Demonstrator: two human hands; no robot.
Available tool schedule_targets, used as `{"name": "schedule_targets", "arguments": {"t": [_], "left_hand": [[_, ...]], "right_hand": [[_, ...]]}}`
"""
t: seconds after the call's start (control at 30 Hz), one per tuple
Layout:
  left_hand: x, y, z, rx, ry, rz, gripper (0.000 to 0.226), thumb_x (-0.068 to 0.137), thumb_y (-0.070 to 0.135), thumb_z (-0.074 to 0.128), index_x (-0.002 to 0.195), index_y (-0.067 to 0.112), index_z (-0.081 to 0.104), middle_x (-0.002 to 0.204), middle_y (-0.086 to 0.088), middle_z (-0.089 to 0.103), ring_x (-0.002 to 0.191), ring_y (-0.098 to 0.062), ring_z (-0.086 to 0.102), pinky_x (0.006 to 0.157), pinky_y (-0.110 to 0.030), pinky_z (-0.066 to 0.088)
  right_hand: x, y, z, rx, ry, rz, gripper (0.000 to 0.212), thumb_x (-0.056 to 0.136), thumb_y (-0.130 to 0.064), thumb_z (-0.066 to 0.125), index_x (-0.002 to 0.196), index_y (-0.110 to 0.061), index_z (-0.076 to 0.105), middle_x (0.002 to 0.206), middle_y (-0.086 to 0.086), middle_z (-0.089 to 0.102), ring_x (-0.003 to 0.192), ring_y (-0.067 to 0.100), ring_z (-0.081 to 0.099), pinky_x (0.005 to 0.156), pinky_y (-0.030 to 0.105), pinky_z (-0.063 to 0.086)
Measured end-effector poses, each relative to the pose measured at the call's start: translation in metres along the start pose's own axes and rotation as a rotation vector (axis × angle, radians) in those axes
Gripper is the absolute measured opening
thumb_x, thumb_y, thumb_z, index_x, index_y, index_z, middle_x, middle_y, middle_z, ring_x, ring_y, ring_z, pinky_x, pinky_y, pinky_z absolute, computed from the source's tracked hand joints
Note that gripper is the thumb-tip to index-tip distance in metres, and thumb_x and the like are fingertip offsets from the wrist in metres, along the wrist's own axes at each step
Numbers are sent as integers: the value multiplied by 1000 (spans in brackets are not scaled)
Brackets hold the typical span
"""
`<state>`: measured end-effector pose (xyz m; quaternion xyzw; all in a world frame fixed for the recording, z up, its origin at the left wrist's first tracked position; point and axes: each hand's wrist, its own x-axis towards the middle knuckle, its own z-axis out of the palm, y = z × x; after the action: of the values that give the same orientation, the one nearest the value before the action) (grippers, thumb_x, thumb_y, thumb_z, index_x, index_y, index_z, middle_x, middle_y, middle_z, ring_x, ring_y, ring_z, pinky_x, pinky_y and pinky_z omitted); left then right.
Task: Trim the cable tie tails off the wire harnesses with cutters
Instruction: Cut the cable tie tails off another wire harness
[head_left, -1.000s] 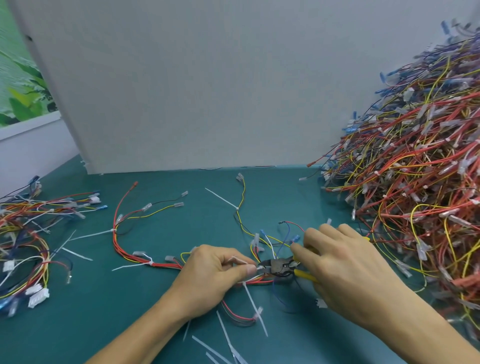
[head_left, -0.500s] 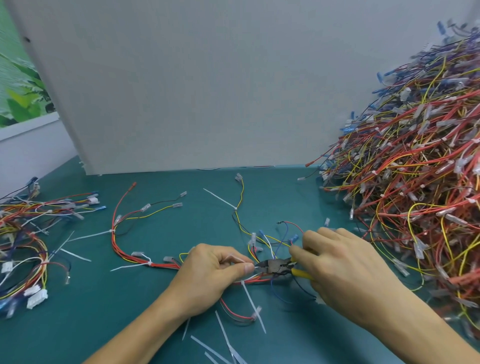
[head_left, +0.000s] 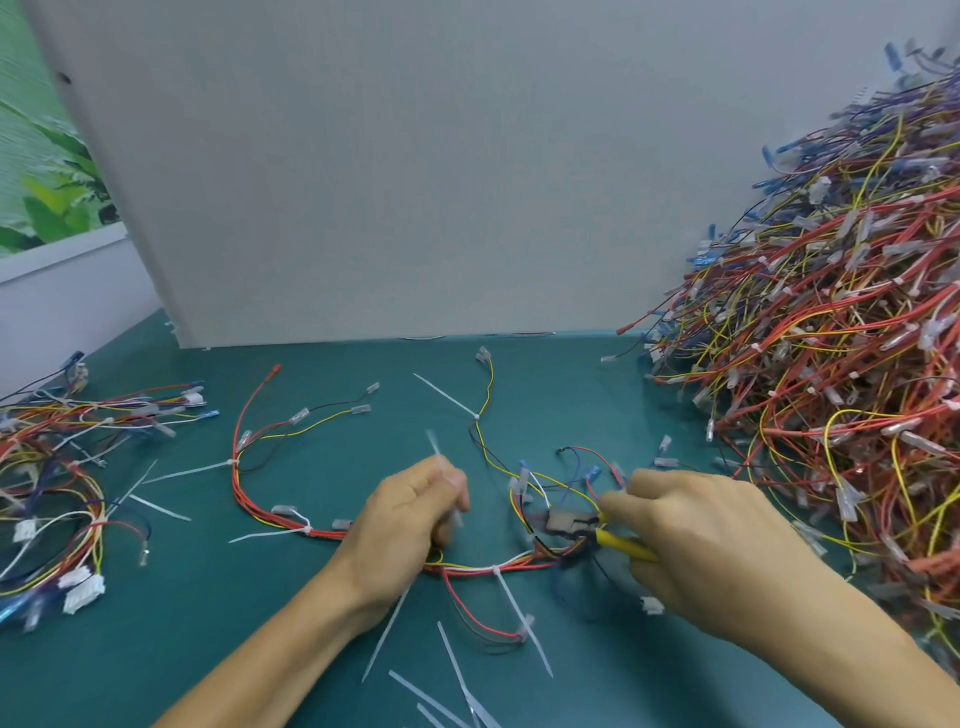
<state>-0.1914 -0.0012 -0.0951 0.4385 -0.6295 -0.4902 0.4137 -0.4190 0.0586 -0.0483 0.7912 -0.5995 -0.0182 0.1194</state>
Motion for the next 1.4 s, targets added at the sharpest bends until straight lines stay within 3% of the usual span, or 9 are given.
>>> {"name": "schedule_targets", "arguments": {"t": [0.07,0.1,0.2,0.37,0.5,0.6,0.77,1.0,1.4], "left_hand": [[-1,3,-4,-69,18,15,27,83,33,45,63,19,55,61,-4,47,59,-18,44,64,-35,37],[-2,3,-6,-10,6,58,28,85,33,42,68,17,57,64,-3,52,61,-17,48,66,-34,42],[-9,4,-11,406,-123,272,25,92,29,37,91,22,62,70,10,57,63,-4,49,65,-15,40],[-13,2,-5,832,-290,526,18,81,13,58,96,20,66,82,8,65,73,-2,54,68,-14,40],[-8,-5,-1,850,-293,530,21,89,30,59,108,22,66,97,5,69,93,-11,61,84,-22,44],[-6,-9,1,886,-266,541,21,93,35,56,99,18,66,90,2,66,87,-14,59,80,-26,44],[-4,-8,4,819,-187,477,20,95,22,49,81,11,60,81,1,54,76,-11,49,73,-23,39],[-3,-1,-3,534,-245,213,13,94,17,58,87,28,58,77,13,68,72,-6,59,74,-20,46],[-4,3,-3,552,-278,186,15,94,14,55,86,26,53,76,15,67,71,-1,56,70,-13,42]], "right_hand": [[-1,4,-6,16,69,37,21,71,-29,71,87,-25,58,79,-5,54,72,25,63,49,32,43],[1,5,-11,11,58,59,24,77,-35,64,99,-27,54,87,-7,55,84,23,62,58,33,48],[5,13,-16,17,58,70,38,87,-44,48,121,-31,39,110,-10,55,107,19,55,78,33,49],[13,7,-20,63,57,18,36,84,-41,49,119,-32,44,110,-10,53,106,19,54,75,32,47],[9,4,-11,196,30,-11,38,83,-41,51,120,-36,48,107,-13,53,104,15,54,79,34,49],[6,7,-4,240,7,-14,33,83,-47,52,113,-34,51,103,-14,54,102,14,54,78,33,49],[5,10,-1,265,-44,-27,29,85,-49,52,110,-34,57,101,-15,55,98,14,55,79,31,49],[6,2,-1,279,-110,-56,33,78,-37,55,111,-32,59,103,-9,56,92,13,53,76,31,49],[7,-2,3,283,-142,-91,32,79,-40,54,109,-30,59,98,-7,53,89,16,51,71,31,47]]}}
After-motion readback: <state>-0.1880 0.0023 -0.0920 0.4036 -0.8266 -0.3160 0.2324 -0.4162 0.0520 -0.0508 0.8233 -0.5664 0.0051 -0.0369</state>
